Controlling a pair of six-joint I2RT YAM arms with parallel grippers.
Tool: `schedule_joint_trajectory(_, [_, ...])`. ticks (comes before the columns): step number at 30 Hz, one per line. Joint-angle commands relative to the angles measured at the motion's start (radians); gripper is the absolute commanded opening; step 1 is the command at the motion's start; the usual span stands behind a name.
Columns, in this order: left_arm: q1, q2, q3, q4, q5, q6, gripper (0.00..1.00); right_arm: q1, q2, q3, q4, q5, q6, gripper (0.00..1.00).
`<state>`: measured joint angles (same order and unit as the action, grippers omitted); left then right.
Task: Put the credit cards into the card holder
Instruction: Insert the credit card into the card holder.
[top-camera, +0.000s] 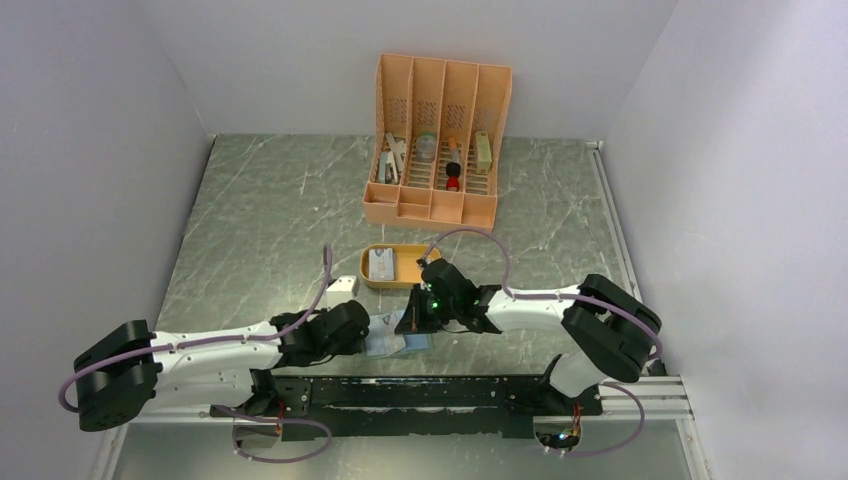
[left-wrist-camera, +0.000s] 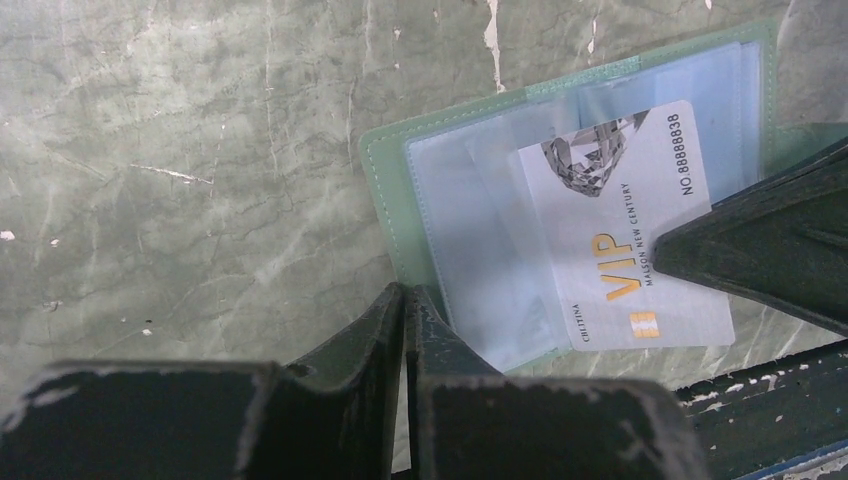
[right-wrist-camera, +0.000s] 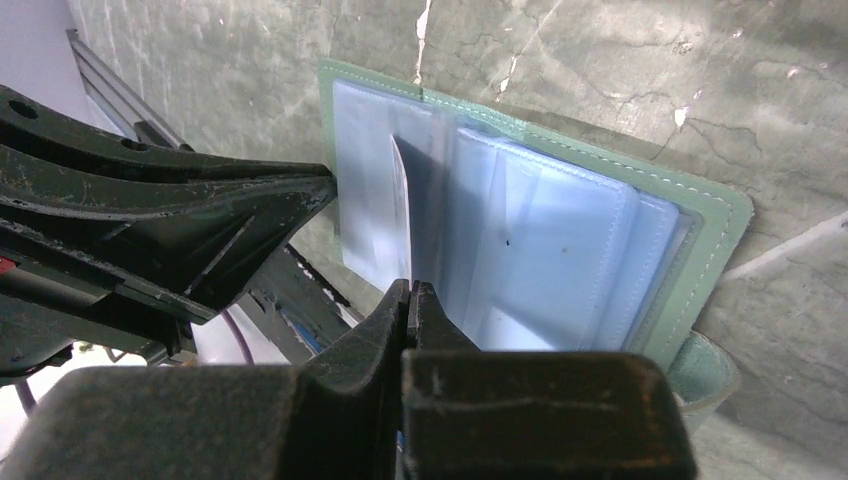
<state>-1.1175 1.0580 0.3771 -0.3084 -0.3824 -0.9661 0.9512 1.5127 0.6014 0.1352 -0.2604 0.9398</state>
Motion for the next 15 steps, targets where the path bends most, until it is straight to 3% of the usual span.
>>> schedule_joint_trajectory(1, [-0.006, 0.012, -0.027, 0.009, 0.0, -0.007, 0.1, -0.004, 0.017, -0.029, 0.024, 0.045, 0.022, 0.0])
schedule_joint_trajectory(15, [-0.005, 0.028, -0.032, 0.042, 0.025, -0.01, 0.07, 0.003, 0.061, -0.055, 0.081, 0.033, 0.062, 0.0])
